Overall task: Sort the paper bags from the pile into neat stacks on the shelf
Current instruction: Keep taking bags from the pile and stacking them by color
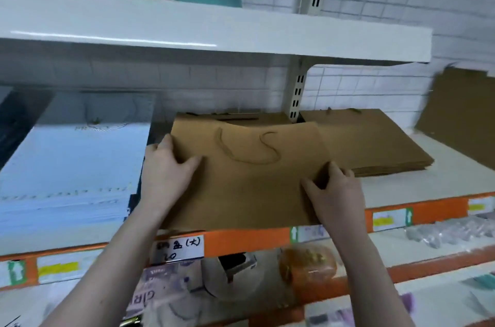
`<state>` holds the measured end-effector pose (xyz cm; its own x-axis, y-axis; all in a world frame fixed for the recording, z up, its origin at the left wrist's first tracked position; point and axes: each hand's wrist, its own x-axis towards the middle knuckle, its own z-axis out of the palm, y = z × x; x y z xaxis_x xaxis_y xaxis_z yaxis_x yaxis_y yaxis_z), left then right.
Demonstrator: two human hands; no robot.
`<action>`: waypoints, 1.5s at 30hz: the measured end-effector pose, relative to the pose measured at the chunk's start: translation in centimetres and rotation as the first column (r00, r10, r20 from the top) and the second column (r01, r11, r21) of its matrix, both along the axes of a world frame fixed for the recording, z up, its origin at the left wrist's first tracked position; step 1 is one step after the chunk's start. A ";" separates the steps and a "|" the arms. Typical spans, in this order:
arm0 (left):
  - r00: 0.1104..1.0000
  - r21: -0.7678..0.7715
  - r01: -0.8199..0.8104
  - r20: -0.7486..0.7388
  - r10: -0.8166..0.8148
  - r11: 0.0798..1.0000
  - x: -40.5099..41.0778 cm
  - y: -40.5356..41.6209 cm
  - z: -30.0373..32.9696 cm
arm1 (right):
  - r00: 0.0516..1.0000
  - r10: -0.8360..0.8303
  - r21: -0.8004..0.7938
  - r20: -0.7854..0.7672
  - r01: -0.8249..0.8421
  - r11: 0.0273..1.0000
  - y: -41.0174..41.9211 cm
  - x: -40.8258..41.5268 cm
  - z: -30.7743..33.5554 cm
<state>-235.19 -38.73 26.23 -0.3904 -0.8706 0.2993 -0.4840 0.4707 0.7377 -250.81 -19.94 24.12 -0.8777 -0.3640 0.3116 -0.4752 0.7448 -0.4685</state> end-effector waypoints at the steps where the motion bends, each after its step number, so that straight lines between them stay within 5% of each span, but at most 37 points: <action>1: 1.000 -0.010 -0.014 0.000 0.014 1.000 -1.5 0.5 -0.1 | 1.000 0.021 -0.006 0.004 -0.021 1.000 0.3 -1.8 -0.1; 9: 0.988 0.015 -0.152 -0.030 0.152 0.988 -15.8 9.1 -0.5 | 0.979 0.203 -0.030 0.004 -0.202 0.979 6.8 -18.0 0.4; 20: 0.986 0.020 -0.163 0.051 0.162 0.986 -29.6 13.7 0.2 | 0.978 0.191 -0.029 0.090 -0.189 0.982 10.7 -32.5 0.4; 31: 0.984 0.056 -0.134 0.127 0.126 0.989 -35.7 12.0 -1.5 | 0.983 0.154 0.022 0.099 -0.157 0.987 8.7 -38.1 0.0; 45: 0.876 -0.037 -0.177 0.450 0.174 0.984 -37.5 11.2 -4.0 | 0.987 0.157 0.225 0.018 -0.157 0.962 8.0 -39.2 -1.3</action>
